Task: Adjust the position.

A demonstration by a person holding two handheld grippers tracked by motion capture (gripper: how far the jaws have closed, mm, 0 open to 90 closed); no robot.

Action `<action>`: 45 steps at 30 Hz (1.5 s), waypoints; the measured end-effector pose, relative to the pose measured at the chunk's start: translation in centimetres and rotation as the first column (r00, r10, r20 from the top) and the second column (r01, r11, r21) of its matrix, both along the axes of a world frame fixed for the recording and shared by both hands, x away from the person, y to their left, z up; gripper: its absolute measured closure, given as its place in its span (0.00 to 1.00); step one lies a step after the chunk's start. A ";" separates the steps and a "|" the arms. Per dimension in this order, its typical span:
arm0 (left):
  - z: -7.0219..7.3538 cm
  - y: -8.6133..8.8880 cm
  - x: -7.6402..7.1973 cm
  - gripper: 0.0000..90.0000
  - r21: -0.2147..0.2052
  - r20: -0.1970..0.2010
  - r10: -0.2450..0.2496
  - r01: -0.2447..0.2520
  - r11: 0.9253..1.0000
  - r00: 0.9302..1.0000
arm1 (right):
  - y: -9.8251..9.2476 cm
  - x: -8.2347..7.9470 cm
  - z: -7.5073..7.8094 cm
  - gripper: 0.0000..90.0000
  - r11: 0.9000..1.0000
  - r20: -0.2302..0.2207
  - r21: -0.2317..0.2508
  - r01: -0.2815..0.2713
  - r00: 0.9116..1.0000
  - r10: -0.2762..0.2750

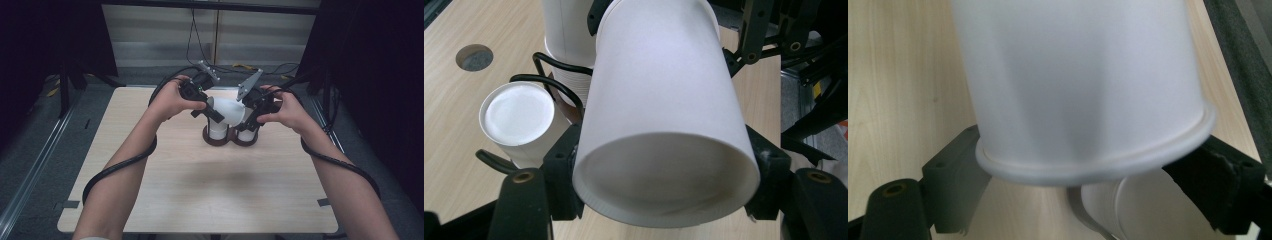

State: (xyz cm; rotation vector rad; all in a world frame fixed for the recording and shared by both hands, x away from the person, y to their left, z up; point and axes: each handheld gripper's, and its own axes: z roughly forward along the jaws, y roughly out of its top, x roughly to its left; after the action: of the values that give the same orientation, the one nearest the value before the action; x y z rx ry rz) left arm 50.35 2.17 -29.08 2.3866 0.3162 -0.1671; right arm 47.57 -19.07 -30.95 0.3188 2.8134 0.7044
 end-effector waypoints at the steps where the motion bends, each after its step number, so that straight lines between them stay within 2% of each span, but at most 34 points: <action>1: 0.0 0.0 0.0 0.37 -0.001 -0.004 0.000 0.000 1.000 1.000 | -0.1 -0.1 -0.1 0.15 1.000 -0.006 0.008 0.013 1.000 -0.013; 4: 0.1 0.1 0.1 0.37 -0.001 -0.006 0.000 0.000 1.000 1.000 | -0.4 0.0 -0.4 0.15 0.999 0.005 0.027 0.022 1.000 -0.023; 8: 0.1 0.2 0.1 0.37 -0.006 -0.007 -0.001 0.001 1.000 1.000 | -0.6 0.0 -0.7 0.15 0.998 -0.008 0.054 0.023 1.000 -0.022; 17: 0.8 0.6 0.4 0.37 -0.026 -0.010 0.002 -0.002 1.000 1.000 | -1.1 0.2 -0.7 0.15 0.994 -0.008 0.100 0.042 0.999 -0.042; 19: 1.0 0.7 0.4 0.37 -0.030 -0.010 0.003 -0.004 1.000 1.000 | -1.3 0.3 -0.7 0.15 0.991 -0.015 0.127 0.040 0.999 -0.039; 25: 1.5 0.8 0.6 0.37 -0.035 -0.008 0.011 -0.012 0.999 1.000 | -1.4 0.5 -0.8 0.15 0.984 -0.012 0.170 0.052 0.999 -0.051; 32: 2.2 1.0 0.9 0.37 -0.046 -0.007 0.017 -0.018 0.999 1.000 | -1.4 0.7 -0.2 0.15 0.978 -0.001 0.201 0.050 0.999 -0.051; 45: 3.3 0.8 0.9 0.37 -0.047 -0.002 0.016 -0.016 0.999 1.000 | -1.3 0.8 1.2 0.15 0.980 0.003 0.193 0.040 0.999 -0.041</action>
State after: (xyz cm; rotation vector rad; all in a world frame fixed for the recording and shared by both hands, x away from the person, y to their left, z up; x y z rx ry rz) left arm 51.22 2.99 -25.79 2.3370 0.3284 -0.1673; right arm 48.35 -20.38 -29.75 0.4043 2.7279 0.9698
